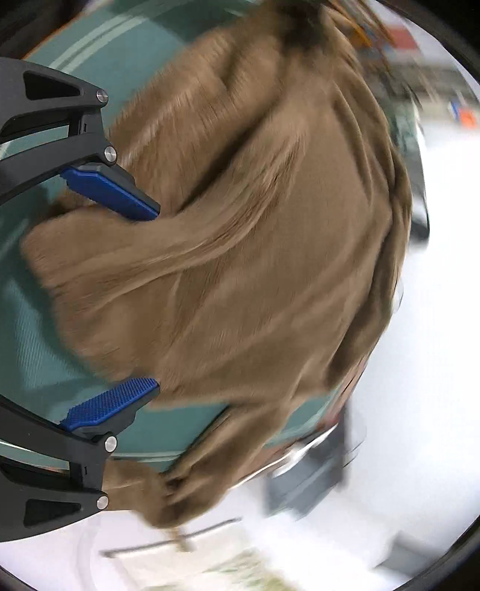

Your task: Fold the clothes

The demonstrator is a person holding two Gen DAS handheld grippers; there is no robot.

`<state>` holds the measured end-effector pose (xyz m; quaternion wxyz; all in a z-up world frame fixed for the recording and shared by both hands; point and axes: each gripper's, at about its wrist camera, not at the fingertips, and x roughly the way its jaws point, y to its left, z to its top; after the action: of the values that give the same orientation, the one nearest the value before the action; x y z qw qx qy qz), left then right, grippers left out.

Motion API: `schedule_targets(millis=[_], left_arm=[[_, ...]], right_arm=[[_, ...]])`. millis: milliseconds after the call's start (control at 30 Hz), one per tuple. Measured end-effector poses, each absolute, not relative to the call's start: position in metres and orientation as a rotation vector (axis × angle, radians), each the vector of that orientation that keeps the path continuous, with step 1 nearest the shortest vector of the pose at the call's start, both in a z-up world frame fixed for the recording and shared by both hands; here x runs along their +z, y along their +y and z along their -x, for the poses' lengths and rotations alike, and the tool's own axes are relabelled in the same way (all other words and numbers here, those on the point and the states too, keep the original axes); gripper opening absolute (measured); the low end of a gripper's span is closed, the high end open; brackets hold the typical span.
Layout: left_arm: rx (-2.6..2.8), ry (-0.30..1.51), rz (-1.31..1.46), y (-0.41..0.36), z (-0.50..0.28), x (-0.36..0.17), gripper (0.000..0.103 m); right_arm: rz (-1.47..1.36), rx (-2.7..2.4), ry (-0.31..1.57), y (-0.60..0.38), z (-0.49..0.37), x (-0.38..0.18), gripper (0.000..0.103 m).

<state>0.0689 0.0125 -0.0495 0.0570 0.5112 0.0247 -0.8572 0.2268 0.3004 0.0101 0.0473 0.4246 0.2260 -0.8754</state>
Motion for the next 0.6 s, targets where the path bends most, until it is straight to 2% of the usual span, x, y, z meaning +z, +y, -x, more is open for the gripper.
schedule_targets(millis=[67,400,533,600], left_arm=[[-2.591,0.071,-1.569,0.015,-0.071,-0.055,0.074],[-2.545,0.053,-1.535,-0.002,-0.07,-0.057,0.074],[-2.552,0.095,-1.538,-0.012,-0.073,-0.053,0.076],[-2.588,0.029,-1.532,-0.005,-0.077,-0.045,0.076]], right_arm=[[-1.229,-2.602,0.782,0.281,-0.239,0.007,0.089],[-1.247,-2.685,0.939,0.292,-0.219,-0.002,0.089],[-1.371,-2.716,0.722,0.344,-0.22,0.012,0.088],[-1.394,-2.706,0.654,0.354,-0.225,0.021,0.078]])
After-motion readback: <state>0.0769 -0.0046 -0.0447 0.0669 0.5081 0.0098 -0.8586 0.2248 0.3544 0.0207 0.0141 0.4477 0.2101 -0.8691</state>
